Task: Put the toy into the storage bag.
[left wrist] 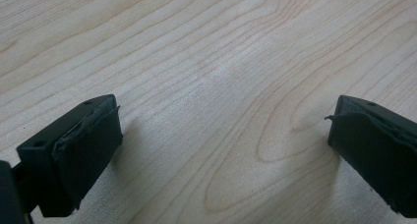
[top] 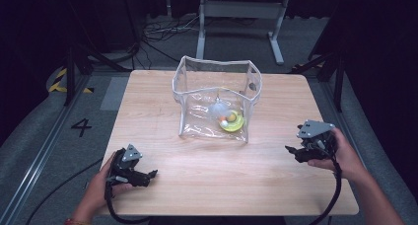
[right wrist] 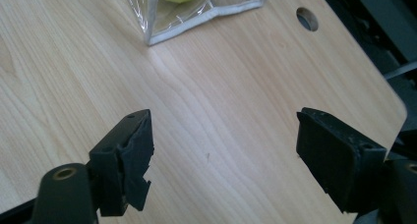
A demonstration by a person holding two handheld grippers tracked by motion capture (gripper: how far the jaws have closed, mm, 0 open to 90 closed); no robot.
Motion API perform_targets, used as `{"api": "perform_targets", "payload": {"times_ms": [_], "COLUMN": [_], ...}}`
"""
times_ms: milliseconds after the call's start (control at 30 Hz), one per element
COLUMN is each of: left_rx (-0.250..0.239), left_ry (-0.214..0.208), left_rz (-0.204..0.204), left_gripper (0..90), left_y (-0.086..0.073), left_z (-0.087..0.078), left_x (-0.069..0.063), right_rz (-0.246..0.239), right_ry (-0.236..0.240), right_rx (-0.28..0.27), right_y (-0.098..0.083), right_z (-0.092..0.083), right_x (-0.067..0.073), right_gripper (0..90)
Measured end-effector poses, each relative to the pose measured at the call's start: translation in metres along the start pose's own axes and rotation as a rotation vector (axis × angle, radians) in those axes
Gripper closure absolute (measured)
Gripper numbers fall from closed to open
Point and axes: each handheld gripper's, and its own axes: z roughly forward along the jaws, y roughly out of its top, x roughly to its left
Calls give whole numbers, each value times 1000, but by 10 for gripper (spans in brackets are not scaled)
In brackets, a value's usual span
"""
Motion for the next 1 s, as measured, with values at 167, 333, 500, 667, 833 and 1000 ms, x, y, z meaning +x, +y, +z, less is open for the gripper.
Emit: {"api": "perform_targets", "payload": {"times_ms": [167,333,500,667,833,1000], "left_rx": [0,-1,0,0,0,0], "left_ry": [1,2,1,0,1,2], "left_rz": [1,2,1,0,1,1], "left_gripper": [1,1,1,1,1,1], "left_y": [0,0,0,0,0,0], "left_z": [0,0,0,0,0,0], "left_x": [0,0,0,0,0,0], "right_rz": [21,57,100,147,204,279], "right_ry": [-7,9,4,7,12,11], "right_rx": [12,18,2,-23,-48,-63], "right_y": [-16,-40,-63,-84,-107,-126], "right_z": [5,9,11,12,14,18], "right_x": [4,6,6,8,10,11], "right_gripper": [224,214,214,212,208,211]}}
